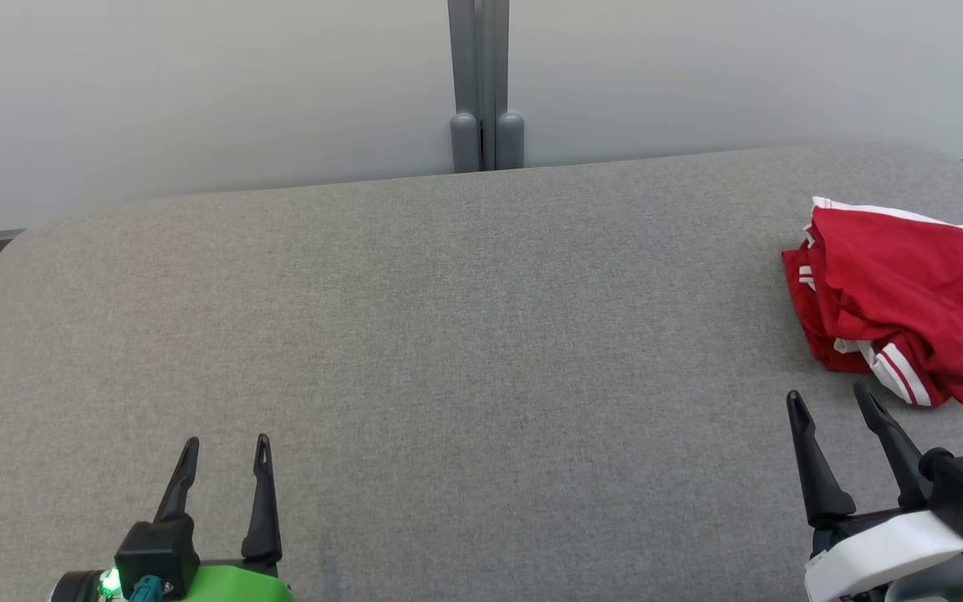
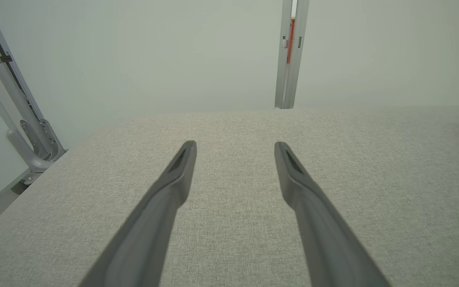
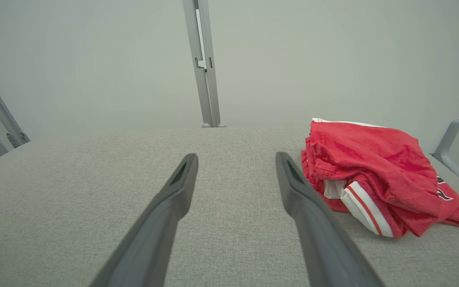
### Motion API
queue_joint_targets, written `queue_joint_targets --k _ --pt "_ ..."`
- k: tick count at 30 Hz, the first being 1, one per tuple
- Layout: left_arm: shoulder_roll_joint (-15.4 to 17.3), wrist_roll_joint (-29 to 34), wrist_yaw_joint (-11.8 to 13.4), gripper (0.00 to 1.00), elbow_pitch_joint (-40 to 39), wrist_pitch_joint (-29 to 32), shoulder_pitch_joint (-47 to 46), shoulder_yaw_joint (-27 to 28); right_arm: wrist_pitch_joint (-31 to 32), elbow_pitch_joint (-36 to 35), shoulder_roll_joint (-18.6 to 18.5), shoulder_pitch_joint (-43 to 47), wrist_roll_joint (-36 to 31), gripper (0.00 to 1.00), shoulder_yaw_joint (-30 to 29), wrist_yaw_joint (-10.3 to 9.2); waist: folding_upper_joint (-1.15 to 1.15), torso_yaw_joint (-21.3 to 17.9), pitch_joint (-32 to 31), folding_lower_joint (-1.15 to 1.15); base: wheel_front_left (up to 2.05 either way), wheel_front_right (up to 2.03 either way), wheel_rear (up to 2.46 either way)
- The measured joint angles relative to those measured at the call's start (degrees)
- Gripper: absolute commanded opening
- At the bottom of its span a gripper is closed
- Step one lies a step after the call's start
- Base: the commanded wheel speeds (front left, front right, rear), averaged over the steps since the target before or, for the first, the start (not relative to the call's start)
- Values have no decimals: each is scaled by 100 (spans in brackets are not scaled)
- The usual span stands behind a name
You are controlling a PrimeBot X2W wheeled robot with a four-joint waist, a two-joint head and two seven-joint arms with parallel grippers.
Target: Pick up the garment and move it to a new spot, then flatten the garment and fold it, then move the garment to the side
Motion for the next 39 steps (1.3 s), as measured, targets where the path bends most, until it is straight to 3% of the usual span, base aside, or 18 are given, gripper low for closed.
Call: queue_joint_targets --k 17,18,23,39 --pt "69 -34 13 100 42 -3 -16 -42 -101 32 30 22 1 100 3 0 0 7 6 0 0 0 0" --pt "67 -37 11 0 57 -3 -12 -44 -101 46 32 24 0 0 0 1 0 8 8 0 0 0 0" --pt "-8 -144 -11 0 256 38 46 -83 -99 265 97 75 103 0 34 1 0 8 8 0 0 0 0" --pt "-146 -1748 -282 0 325 463 -22 294 1 703 91 -192 1885 0 31 1 0 5 16 0 0 0 0"
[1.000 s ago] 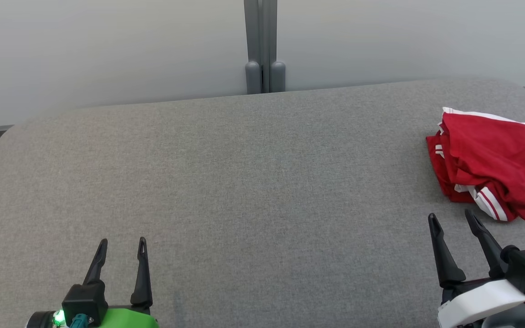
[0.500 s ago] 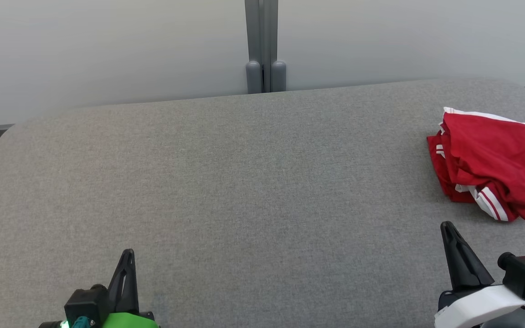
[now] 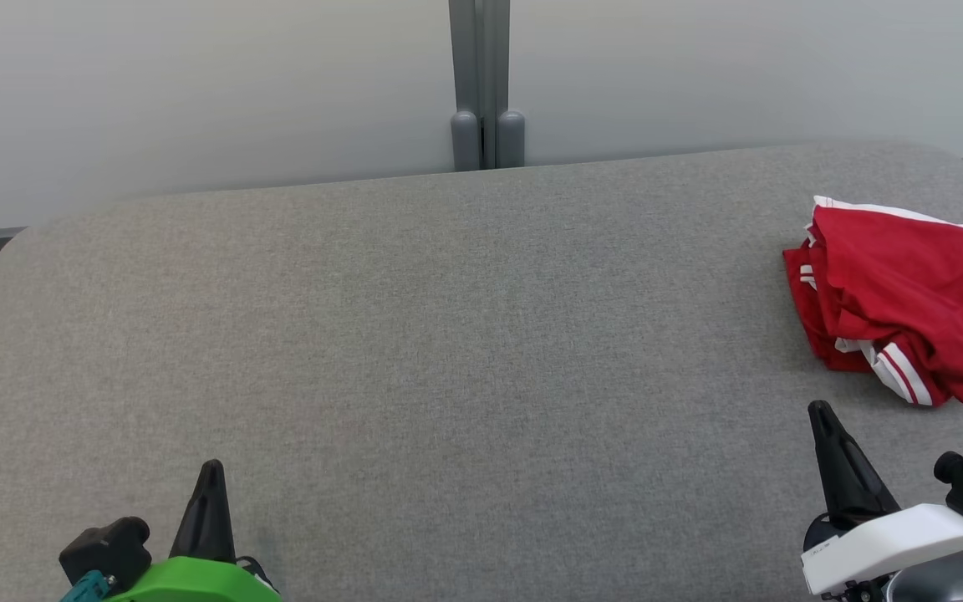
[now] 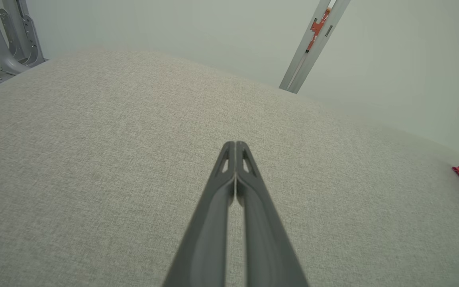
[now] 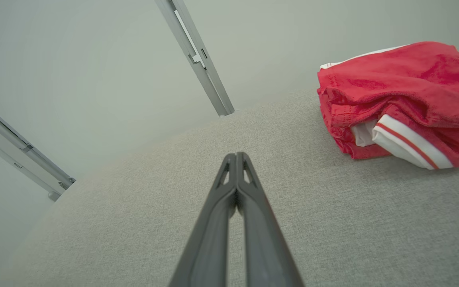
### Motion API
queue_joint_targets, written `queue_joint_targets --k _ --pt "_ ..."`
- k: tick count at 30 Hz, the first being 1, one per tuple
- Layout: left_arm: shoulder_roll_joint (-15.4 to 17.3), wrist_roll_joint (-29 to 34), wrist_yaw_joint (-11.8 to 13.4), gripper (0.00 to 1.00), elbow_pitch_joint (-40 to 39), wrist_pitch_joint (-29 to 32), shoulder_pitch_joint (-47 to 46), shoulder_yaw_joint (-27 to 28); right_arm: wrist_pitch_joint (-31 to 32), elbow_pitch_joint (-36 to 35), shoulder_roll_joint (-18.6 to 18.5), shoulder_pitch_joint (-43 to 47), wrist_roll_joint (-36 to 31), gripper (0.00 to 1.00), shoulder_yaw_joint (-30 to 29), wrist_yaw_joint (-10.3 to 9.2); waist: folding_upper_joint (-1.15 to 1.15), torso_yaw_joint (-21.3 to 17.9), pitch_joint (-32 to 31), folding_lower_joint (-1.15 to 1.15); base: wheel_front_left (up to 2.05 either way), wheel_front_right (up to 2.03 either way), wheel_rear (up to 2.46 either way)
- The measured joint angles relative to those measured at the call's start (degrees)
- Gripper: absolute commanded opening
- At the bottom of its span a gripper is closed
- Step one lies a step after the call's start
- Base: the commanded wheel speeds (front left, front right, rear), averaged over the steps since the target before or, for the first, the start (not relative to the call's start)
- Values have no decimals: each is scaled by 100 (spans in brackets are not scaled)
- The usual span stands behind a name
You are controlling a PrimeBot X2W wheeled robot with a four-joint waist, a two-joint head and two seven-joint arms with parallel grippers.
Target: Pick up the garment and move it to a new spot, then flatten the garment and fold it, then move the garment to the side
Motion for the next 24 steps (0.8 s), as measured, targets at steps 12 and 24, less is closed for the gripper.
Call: queue_joint_targets --k 12,24 --pt "-109 -1009 -178 0 36 257 -140 244 76 268 0 -221 1096 0 -22 -1 0 -2 6 0 0 0 0" --pt "-191 -1887 -357 0 74 491 -270 477 153 517 5 -393 2065 0 -58 -4 0 -4 12 0 0 0 0"
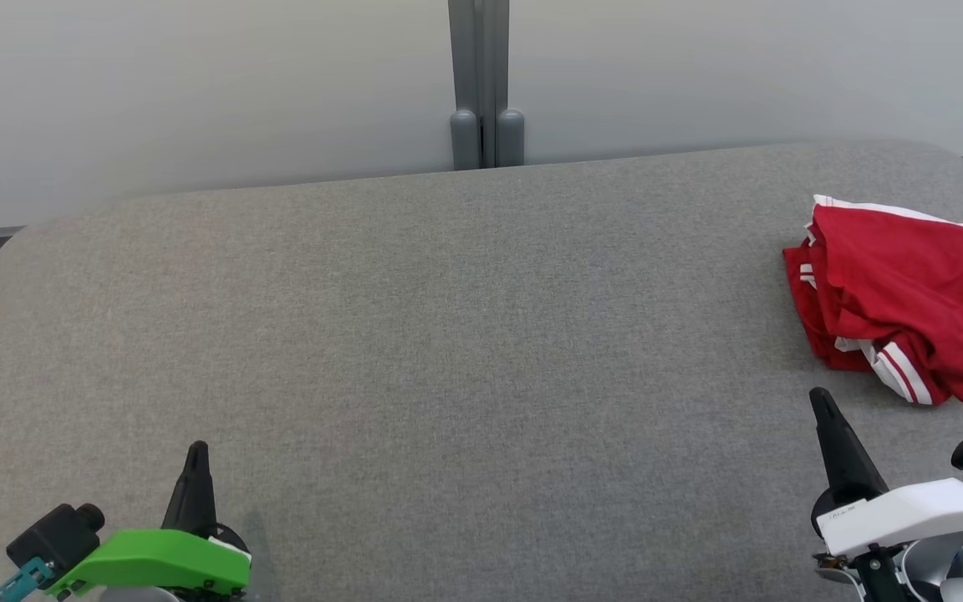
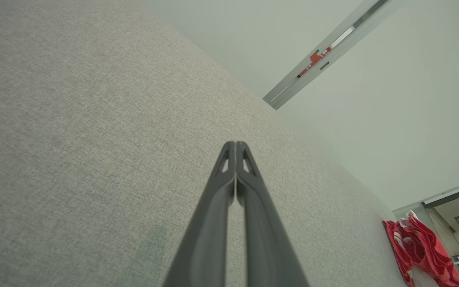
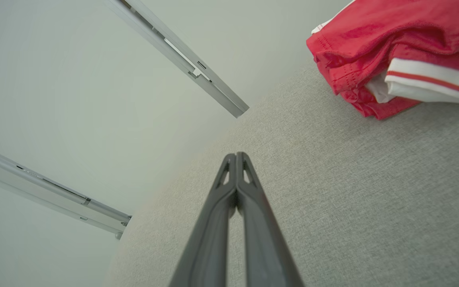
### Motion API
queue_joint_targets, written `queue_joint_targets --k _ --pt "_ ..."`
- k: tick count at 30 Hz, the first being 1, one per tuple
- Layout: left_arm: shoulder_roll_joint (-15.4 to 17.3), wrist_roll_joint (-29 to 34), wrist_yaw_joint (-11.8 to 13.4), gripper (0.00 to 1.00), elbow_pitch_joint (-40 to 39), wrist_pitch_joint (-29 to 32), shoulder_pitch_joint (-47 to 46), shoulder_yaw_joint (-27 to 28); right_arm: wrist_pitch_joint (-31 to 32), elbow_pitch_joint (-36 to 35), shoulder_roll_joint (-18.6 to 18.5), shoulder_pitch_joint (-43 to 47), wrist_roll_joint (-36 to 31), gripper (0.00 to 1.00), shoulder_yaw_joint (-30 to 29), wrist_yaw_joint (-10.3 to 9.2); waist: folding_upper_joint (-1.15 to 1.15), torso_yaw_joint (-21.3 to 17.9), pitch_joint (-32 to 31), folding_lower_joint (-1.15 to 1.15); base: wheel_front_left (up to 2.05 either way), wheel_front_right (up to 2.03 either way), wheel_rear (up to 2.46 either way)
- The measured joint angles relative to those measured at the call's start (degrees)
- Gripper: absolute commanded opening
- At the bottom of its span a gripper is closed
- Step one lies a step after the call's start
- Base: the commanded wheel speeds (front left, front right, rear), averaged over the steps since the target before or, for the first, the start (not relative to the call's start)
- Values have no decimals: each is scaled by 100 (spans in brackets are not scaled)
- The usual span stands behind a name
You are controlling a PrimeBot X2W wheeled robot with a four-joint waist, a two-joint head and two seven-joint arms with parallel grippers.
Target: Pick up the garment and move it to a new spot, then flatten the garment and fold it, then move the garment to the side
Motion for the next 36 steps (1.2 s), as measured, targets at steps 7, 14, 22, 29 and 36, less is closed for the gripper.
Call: queue_joint_targets --k 7,14,22,29,36 --pt "-54 -478 -75 0 21 134 -72 113 51 131 8 -102 508 0 -25 0 0 -1 3 0 0 0 0" --pt "-101 -916 -165 0 38 252 -136 236 100 249 23 -202 972 0 -56 -1 0 -2 7 0 0 0 0" --pt "-140 -1373 -257 0 54 382 -197 355 152 375 40 -312 1467 0 -89 -1 0 -3 11 0 0 0 0" --pt "-179 -1751 -316 0 65 483 -254 449 200 475 63 -414 1872 0 -116 -1 0 -4 14 0 0 0 0" --pt "-225 -2105 -372 0 78 582 -296 549 249 578 79 -494 2248 0 -149 -2 0 -5 17 0 0 0 0"
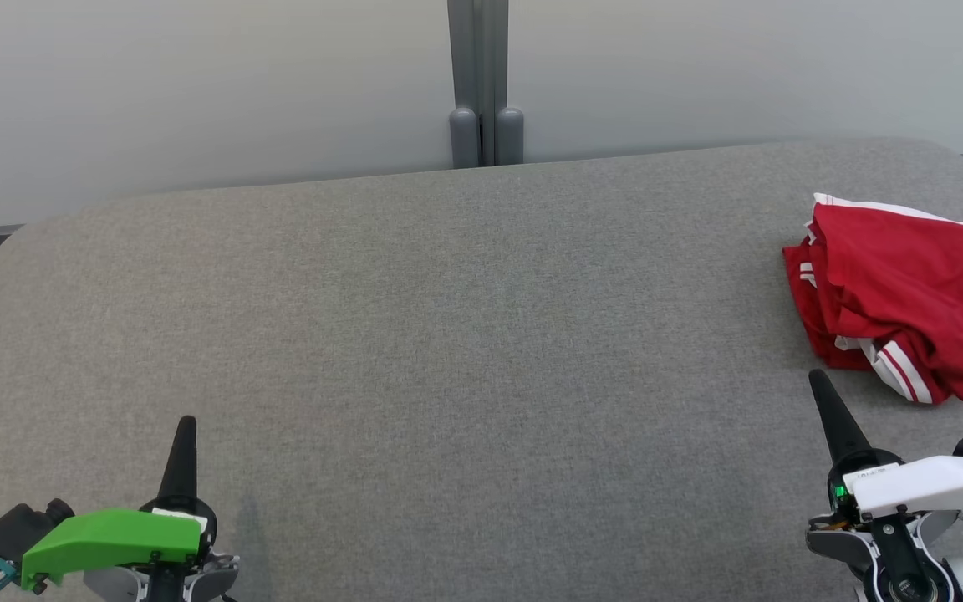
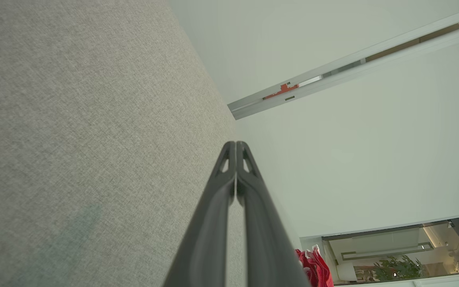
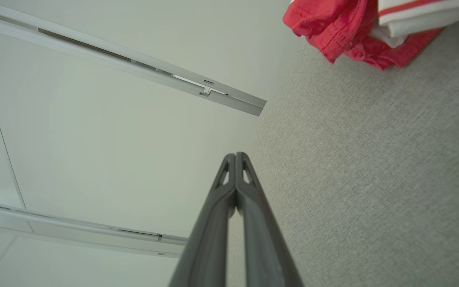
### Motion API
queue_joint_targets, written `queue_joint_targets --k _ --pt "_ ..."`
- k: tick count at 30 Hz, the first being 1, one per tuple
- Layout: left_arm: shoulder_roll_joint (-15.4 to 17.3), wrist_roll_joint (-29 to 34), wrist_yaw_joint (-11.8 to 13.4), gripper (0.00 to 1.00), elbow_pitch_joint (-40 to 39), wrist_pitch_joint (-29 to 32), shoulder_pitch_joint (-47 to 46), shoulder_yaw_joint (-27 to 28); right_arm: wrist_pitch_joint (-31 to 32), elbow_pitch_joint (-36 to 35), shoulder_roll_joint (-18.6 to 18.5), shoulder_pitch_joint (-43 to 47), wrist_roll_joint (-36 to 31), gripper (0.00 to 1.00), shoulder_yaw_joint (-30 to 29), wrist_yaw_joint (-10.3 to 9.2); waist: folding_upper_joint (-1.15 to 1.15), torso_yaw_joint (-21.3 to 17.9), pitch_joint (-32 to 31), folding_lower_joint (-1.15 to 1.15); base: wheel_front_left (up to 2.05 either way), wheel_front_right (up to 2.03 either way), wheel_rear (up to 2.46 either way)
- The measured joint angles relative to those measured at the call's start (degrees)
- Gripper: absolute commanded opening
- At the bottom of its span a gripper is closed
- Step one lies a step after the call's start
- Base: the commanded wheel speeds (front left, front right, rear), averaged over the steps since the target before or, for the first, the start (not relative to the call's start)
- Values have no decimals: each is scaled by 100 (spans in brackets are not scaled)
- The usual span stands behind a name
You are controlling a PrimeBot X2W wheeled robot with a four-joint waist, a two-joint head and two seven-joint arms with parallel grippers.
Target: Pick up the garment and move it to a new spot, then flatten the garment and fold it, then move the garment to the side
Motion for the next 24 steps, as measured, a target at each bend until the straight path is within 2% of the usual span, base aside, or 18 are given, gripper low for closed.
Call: queue_joint_targets --k 24 --pt "-108 -1068 -201 0 35 290 -160 281 136 294 62 -258 1120 0 -102 0 0 -4 12 0 0 0 0"
